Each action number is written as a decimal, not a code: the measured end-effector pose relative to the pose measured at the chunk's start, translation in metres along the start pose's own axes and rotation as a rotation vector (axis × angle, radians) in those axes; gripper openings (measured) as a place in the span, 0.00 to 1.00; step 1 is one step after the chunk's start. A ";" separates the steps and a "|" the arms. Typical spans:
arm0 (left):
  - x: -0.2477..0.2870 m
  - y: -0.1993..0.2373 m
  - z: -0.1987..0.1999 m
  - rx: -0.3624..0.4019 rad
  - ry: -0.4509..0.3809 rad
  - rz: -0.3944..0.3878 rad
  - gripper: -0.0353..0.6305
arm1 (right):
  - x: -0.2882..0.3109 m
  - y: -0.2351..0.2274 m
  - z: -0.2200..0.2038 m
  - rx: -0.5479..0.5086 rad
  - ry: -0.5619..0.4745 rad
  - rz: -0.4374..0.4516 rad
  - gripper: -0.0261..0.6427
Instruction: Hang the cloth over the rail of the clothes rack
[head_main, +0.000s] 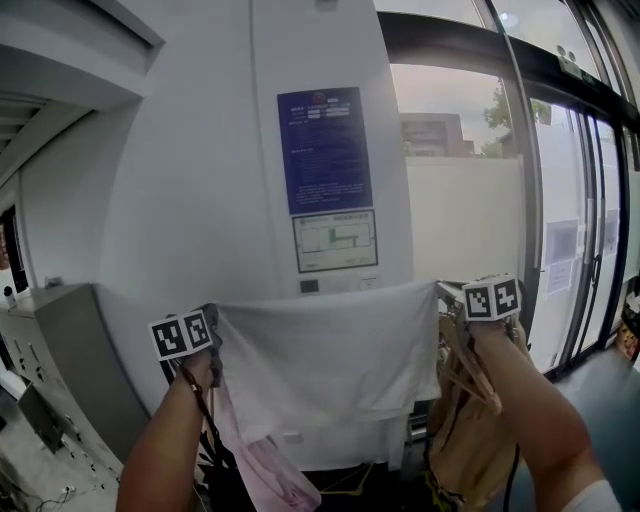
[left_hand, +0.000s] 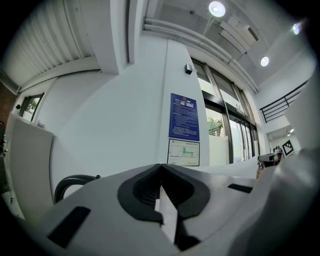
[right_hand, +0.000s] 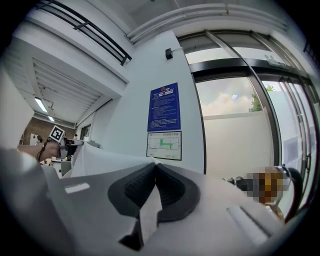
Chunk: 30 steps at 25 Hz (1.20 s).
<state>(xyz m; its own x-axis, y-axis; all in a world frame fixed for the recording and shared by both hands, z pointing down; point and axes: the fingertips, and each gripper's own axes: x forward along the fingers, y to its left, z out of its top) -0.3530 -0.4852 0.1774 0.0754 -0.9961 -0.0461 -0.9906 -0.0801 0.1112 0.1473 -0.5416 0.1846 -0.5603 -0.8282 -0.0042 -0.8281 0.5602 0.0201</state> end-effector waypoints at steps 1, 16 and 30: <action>0.001 0.006 0.000 -0.011 0.000 0.001 0.07 | 0.000 -0.002 0.002 0.009 0.001 -0.005 0.05; 0.019 0.020 -0.005 -0.077 -0.005 -0.016 0.07 | 0.027 -0.017 0.032 -0.050 0.100 -0.064 0.05; 0.027 0.003 0.007 -0.045 -0.016 -0.024 0.07 | 0.024 -0.037 0.051 -0.026 0.057 -0.139 0.16</action>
<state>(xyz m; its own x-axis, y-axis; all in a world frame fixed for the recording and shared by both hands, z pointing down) -0.3549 -0.5117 0.1696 0.0964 -0.9932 -0.0654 -0.9823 -0.1056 0.1548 0.1639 -0.5820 0.1329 -0.4381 -0.8976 0.0481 -0.8965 0.4402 0.0491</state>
